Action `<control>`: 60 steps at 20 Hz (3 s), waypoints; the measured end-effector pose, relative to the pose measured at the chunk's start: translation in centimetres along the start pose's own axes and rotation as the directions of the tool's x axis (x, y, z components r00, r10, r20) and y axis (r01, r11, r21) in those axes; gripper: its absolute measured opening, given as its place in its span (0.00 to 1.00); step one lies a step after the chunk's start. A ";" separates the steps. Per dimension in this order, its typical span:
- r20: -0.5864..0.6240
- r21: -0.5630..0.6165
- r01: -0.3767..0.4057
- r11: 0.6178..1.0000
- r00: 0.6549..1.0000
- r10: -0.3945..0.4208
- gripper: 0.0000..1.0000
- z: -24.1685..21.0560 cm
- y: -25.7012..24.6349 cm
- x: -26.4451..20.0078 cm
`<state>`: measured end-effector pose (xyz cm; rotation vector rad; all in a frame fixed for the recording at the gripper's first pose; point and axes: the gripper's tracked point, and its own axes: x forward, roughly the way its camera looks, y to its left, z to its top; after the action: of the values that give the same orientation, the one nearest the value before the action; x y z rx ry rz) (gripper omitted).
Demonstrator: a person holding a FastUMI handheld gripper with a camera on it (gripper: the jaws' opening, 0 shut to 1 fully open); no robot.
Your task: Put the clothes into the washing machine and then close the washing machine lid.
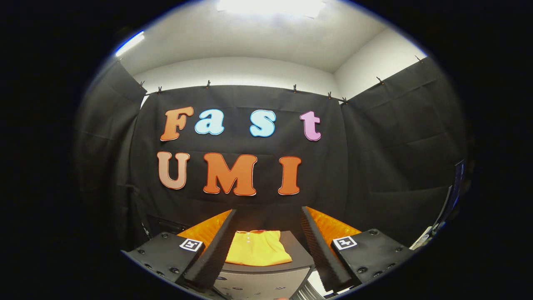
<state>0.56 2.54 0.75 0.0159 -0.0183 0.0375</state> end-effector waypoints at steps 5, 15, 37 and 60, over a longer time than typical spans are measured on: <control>-0.011 -0.004 -0.002 1.000 1.000 0.002 0.98 -0.4 -0.1 0.6; -0.097 -0.027 -0.115 0.993 0.989 0.112 0.98 -2.1 4.9 8.4; -0.587 0.031 -0.116 0.993 0.802 0.112 0.98 -26.3 8.5 25.5; -0.696 0.088 -0.137 0.987 0.700 0.159 0.55 -32.0 8.4 25.8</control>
<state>26.58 12.42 -30.60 0.0286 0.7596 0.2069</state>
